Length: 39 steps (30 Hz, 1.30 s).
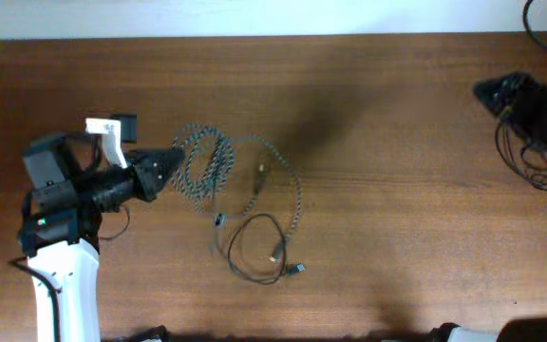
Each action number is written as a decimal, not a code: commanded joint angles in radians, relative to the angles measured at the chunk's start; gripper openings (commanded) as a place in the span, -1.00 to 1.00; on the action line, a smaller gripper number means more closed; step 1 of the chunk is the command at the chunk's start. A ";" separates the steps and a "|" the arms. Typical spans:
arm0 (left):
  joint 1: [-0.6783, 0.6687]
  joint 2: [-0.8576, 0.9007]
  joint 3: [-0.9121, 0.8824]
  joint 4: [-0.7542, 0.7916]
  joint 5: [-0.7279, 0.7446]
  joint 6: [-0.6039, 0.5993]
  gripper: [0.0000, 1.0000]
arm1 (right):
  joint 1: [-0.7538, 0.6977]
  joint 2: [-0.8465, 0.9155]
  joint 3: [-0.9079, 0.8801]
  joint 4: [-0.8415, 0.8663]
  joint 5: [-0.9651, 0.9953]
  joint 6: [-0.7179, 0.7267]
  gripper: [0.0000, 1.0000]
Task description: Untangle cables
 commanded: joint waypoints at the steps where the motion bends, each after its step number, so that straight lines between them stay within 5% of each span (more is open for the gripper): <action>1: 0.003 -0.006 0.008 0.125 0.320 0.045 -1.00 | 0.112 -0.140 0.008 -0.172 -0.141 -0.197 0.91; 4: 0.003 -0.005 0.008 0.212 0.372 0.044 -1.00 | 0.359 -0.153 0.000 -0.310 -0.179 -0.243 0.85; 6: 0.003 -0.005 0.008 0.211 0.372 0.044 -1.00 | 0.523 -0.152 -0.021 -0.293 -0.176 -0.243 0.61; 10: 0.003 -0.005 0.008 0.211 0.367 -0.047 -1.00 | 0.897 -0.127 -0.236 0.097 -0.111 -0.093 0.50; 14: 0.003 -0.005 0.008 0.212 0.068 -0.553 -1.00 | 1.109 -0.061 -0.364 0.417 -0.013 0.040 0.50; 17: 0.003 -0.005 0.008 0.211 0.071 -0.623 -1.00 | 1.214 0.003 -0.364 0.507 0.060 0.118 0.57; 19: 0.003 -0.005 0.008 0.210 0.079 -0.695 -1.00 | 1.268 0.055 -0.364 0.568 0.104 0.200 0.42; 20: 0.003 -0.005 0.008 0.210 0.079 -0.698 -1.00 | 1.275 0.070 -0.364 0.568 0.137 0.225 0.29; 21: 0.003 -0.005 0.008 0.207 0.079 -0.697 -1.00 | 1.275 0.085 -0.364 0.573 0.165 0.231 -0.15; 24: 0.003 -0.005 0.008 0.207 0.078 -0.690 -1.00 | 1.272 0.085 -0.364 0.572 0.208 0.230 -0.92; 27: 0.003 -0.005 0.008 0.075 -0.038 -0.344 -1.00 | 1.133 -0.007 -0.327 0.472 0.237 0.161 -0.92; 30: 0.003 -0.005 0.008 -0.172 -0.619 -0.310 -1.00 | 0.861 -0.220 -0.145 0.194 0.218 0.050 -0.92; 36: 0.003 -0.005 0.007 -0.195 -0.673 -0.310 -1.00 | 0.632 -0.423 0.057 0.167 0.234 -0.074 -0.92; 39: 0.003 -0.005 0.006 -0.202 -0.674 -0.310 -1.00 | 0.632 -0.324 0.311 0.021 0.529 -0.074 -0.92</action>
